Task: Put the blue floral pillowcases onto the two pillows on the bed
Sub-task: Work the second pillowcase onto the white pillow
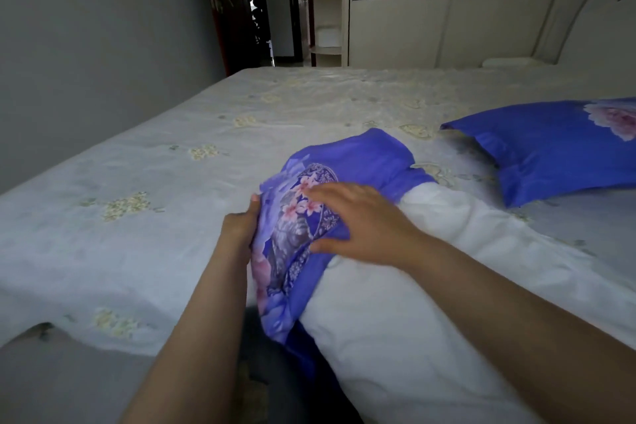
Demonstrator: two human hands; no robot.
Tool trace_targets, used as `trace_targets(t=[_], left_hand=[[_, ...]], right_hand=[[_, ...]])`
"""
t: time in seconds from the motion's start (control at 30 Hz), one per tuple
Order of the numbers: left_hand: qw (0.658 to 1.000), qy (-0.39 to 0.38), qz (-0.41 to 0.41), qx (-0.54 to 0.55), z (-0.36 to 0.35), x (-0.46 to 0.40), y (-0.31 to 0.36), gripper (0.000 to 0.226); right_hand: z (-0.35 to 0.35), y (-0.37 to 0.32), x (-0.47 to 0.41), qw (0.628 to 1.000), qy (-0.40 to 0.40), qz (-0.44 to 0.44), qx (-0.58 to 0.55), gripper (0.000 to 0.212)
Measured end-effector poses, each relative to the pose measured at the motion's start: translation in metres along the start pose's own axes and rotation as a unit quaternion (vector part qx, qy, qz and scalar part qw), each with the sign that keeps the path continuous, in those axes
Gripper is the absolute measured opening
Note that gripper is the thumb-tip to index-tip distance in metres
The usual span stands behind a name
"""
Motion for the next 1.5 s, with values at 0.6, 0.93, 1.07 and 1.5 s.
trace_targets(t=[0.6, 0.93, 1.07, 1.5], left_hand=[[0.985, 0.124, -0.085, 0.086, 0.046, 0.079, -0.045, 0.022], [0.824, 0.045, -0.48, -0.299, -0.033, 0.124, 0.056, 0.055], [0.756, 0.164, -0.562, -0.292, -0.023, 0.144, 0.055, 0.025], [0.831, 0.113, -0.496, -0.226, -0.029, 0.171, 0.055, 0.023]], right_hand=[[-0.026, 0.036, -0.015, 0.991, 0.076, -0.104, 0.029, 0.025], [0.02, -0.023, -0.013, 0.989, 0.129, -0.039, 0.064, 0.021], [0.013, -0.019, -0.016, 0.999, 0.02, -0.043, 0.001, 0.031], [0.037, 0.043, -0.01, 0.982, 0.176, -0.006, 0.07, 0.021]])
Point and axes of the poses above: each hand's wrist, its own x-axis away from the middle knuckle, its own z-axis out of the back of the hand, y = z × x, the point moved 8 cm from there along -x, towards the middle knuckle, and after that the axes turned 4 degrees about y, right-handed, at the moved point
